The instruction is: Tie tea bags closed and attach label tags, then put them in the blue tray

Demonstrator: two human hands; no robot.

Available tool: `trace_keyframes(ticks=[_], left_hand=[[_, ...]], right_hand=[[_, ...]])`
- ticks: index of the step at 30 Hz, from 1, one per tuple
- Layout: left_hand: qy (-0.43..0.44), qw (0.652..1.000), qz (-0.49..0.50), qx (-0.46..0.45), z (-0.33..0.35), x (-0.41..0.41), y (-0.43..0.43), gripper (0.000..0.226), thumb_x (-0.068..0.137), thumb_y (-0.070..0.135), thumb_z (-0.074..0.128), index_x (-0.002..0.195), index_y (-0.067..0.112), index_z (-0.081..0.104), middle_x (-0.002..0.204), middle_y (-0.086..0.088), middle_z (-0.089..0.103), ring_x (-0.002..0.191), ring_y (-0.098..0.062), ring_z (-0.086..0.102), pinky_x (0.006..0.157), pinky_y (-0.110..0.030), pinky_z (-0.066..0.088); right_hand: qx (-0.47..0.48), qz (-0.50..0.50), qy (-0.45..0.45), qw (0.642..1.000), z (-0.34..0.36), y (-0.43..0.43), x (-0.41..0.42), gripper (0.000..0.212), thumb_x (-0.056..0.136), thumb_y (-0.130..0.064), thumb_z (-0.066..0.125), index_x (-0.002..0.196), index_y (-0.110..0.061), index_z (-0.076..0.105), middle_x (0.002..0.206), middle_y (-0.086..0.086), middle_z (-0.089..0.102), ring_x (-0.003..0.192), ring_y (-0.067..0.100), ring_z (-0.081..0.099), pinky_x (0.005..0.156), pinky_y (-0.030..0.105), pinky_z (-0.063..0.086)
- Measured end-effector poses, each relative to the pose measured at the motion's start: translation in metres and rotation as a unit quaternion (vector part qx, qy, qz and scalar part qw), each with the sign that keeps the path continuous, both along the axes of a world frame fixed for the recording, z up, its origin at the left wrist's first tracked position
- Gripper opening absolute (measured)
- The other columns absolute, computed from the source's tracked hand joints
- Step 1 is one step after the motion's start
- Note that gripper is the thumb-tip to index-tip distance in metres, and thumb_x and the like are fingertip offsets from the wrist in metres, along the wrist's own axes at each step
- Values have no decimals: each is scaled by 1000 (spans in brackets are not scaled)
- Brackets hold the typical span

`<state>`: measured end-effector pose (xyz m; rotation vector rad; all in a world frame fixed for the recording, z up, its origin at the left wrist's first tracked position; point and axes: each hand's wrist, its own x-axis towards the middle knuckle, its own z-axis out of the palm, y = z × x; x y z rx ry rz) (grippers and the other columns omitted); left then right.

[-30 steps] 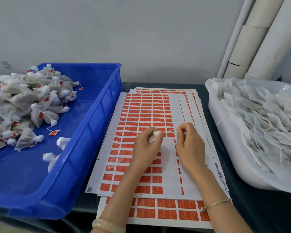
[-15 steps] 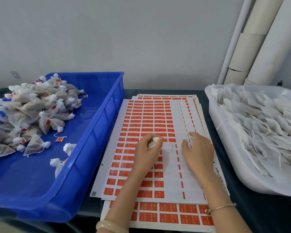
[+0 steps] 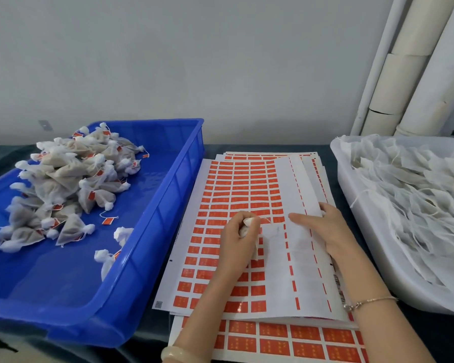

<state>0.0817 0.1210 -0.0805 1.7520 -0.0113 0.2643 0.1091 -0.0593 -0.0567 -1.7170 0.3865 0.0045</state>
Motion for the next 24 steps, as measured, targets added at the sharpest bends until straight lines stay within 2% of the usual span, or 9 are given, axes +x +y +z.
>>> trace_keyframes(ticks=[2,4,6,8,11,16,20,24], left_hand=[[2,1000,4,0,1,2,2,8,94,28,56,89,27,62,79,19,65,80,2,62,59,-3,45],[11,1000,16,9,4,6,3,7,95,28,55,93,31,60,82,15,65,77,-6,64,56,-7,48],[6,999,19,40,7,11,3,13,97,27,52,97,40,56,97,20,61,81,-8,64,54,-10,48],[-9,996,5,85,10,15,2,20,99,26,49,99,44,57,104,29,56,89,0,62,61,-7,48],[-22,986,-26,164,10,21,-2,21,98,23,50,103,37,65,106,29,57,87,15,54,68,1,41],[-60,972,-63,219,8,23,-7,20,89,39,63,108,37,70,107,26,65,90,8,58,75,-6,44],[-58,964,-73,248,8,16,-6,40,78,63,64,114,45,64,103,36,55,87,16,54,70,-3,39],[-48,964,-76,249,5,16,-6,46,77,64,64,117,43,64,114,29,61,90,9,57,76,-7,41]], right_hand=[[13,35,12,999,2,-3,-2,38,75,-25,82,102,-31,57,100,-2,68,88,24,68,76,46,57],[28,63,22,997,4,-6,-5,39,75,-23,81,109,-27,61,100,1,72,88,27,70,81,52,56],[46,82,28,995,6,-9,-8,39,75,-22,81,109,-24,63,98,3,74,87,29,71,82,54,55],[66,96,33,993,6,-12,-10,38,76,-20,81,110,-22,64,98,4,74,88,30,72,83,56,55],[95,109,50,988,5,-15,-11,37,78,-17,79,112,-18,65,100,7,74,90,33,71,85,58,53],[117,114,63,985,4,-13,-10,33,82,-15,74,113,-16,64,96,10,74,86,32,72,81,52,57],[132,111,54,983,2,-14,-8,36,82,-17,73,116,-17,62,102,13,72,91,36,70,84,54,55],[160,94,62,981,1,-16,-8,39,82,-17,73,118,-15,60,107,15,70,98,38,67,90,56,52]])
